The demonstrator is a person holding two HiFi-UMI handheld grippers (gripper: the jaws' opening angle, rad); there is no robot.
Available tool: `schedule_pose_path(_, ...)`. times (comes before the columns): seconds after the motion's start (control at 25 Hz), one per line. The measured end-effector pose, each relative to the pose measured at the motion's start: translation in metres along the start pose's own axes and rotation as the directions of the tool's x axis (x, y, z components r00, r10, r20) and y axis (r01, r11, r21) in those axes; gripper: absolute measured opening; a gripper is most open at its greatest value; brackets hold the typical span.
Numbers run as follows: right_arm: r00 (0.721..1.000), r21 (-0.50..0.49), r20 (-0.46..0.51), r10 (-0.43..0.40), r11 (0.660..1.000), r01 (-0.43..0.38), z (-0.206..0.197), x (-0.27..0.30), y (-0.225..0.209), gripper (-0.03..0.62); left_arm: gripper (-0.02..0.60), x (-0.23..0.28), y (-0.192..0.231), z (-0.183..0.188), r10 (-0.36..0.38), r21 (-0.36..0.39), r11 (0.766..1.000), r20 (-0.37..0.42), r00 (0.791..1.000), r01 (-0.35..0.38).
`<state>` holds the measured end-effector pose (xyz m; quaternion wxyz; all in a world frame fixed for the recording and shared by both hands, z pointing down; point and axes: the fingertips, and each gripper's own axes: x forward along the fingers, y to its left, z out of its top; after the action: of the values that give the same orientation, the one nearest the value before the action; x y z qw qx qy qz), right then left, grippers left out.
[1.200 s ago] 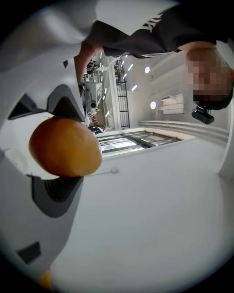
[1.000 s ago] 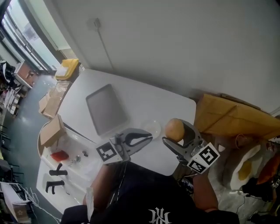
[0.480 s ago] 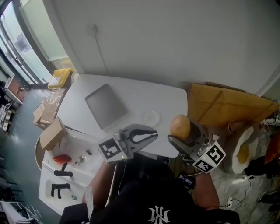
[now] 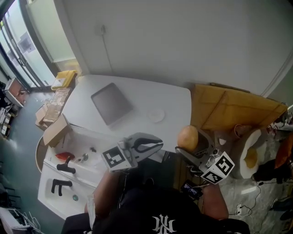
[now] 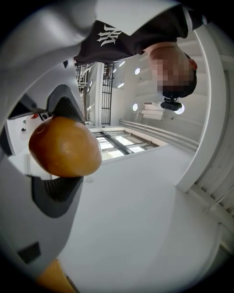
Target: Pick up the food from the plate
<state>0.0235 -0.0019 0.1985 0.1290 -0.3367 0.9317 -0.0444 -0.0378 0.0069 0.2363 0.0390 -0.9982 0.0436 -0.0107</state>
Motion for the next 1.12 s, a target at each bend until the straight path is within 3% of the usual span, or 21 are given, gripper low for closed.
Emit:
schedule_pose_path(0.2, 0.999, 0.013, 0.010, 0.044, 0.999, -0.044, 0.006, -0.035, 0.024, 0.368, 0.026, 0.011, -0.034, 0.017, 0.046, 0.002, 0.999, -0.007, 0.999, -0.046)
schedule_pose_path(0.4, 0.997, 0.018, 0.027, 0.073, 0.997, -0.074, 0.015, -0.071, 0.039, 0.368, 0.026, 0.033, -0.070, 0.025, 0.054, 0.019, 0.998, -0.028, 0.998, -0.053)
schedule_pose_path(0.52, 0.996, 0.014, 0.029, 0.083, 0.996, -0.083, 0.017, -0.088, 0.044, 0.368, 0.026, 0.045, -0.088, 0.027, 0.045, 0.020, 0.999, 0.003, 0.999, -0.045)
schedule_pose_path(0.68, 0.997, 0.009, 0.038, 0.065, 0.998, -0.065, 0.018, -0.102, 0.046, 0.368, 0.026, 0.053, -0.097, 0.018, 0.034, 0.001, 0.999, -0.033, 0.999, -0.034)
schedule_pose_path(0.96, 0.998, -0.013, 0.063, 0.011, 1.000, -0.011, 0.024, -0.116, 0.046, 0.368, 0.026, 0.064, -0.106, 0.023, -0.027, 0.012, 1.000, -0.016, 1.000, 0.027)
schedule_pose_path(1.12, 0.998, -0.002, 0.058, 0.014, 1.000, -0.014, 0.016, -0.110, 0.049, 0.368, 0.026, 0.051, -0.100, 0.023, -0.013, 0.007, 1.000, -0.016, 1.000, 0.013)
